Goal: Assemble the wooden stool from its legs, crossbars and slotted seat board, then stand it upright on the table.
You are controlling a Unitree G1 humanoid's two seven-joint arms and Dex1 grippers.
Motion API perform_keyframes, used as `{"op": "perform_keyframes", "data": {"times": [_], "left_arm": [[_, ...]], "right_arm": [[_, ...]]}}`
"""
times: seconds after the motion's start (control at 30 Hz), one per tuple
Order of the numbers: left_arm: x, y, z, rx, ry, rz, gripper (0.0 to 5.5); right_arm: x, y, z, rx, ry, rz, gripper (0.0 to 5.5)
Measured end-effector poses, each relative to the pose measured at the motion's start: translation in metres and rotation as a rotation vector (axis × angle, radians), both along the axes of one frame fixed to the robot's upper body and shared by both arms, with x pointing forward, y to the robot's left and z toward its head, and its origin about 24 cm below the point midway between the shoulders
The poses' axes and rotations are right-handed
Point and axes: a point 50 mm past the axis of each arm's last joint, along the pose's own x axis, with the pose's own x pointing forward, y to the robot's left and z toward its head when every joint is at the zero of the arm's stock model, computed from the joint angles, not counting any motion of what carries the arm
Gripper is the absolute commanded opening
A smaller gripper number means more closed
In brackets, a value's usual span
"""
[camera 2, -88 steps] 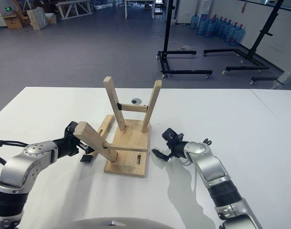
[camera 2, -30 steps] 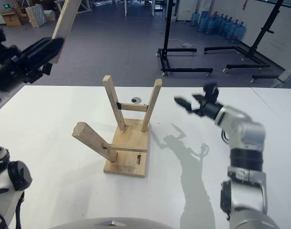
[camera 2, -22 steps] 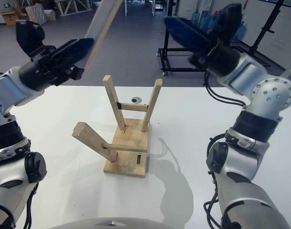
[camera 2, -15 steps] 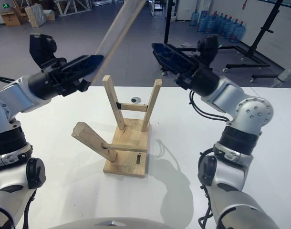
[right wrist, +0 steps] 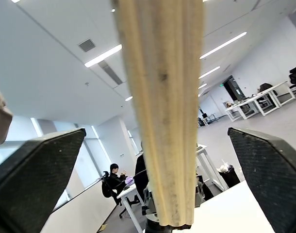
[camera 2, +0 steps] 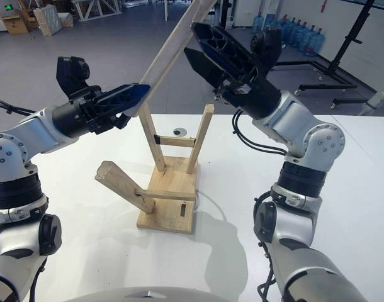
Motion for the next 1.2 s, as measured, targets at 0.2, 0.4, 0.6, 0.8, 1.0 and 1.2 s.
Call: {"op": "perform_keyframes", "data": {"times": [0.2,0.4,0.6,0.8,1.0,1.2], "left_arm": [[-0.004,-0.003,-0.003,0.007,0.001,-0.019,2.04],[-0.005,-0.004,-0.007,0.015,0.011,-0.026,2.04],[-0.006,-0.004,-0.012,0.02,0.031,-0.024,2.04],[-0.008,-0.006,-0.012,0.03,0.022,-0.032,2.04],[-0.008,-0.006,-0.014,0.033,0.024,-0.032,2.04],[-0.008,-0.007,-0.014,0.034,0.024,-0.031,2.04]], "right_arm": [[0.006,0.004,-0.001,0.029,0.039,-0.018,5.4],[0.006,0.006,0.002,0.062,0.041,-0.013,5.4],[0.006,0.009,0.004,0.072,0.037,-0.019,4.58],[0.005,0.011,0.006,0.082,0.029,-0.018,3.59],[0.006,0.011,0.007,0.098,0.031,-0.026,2.53],[0.005,0.011,0.007,0.09,0.023,-0.043,2.17]]}}
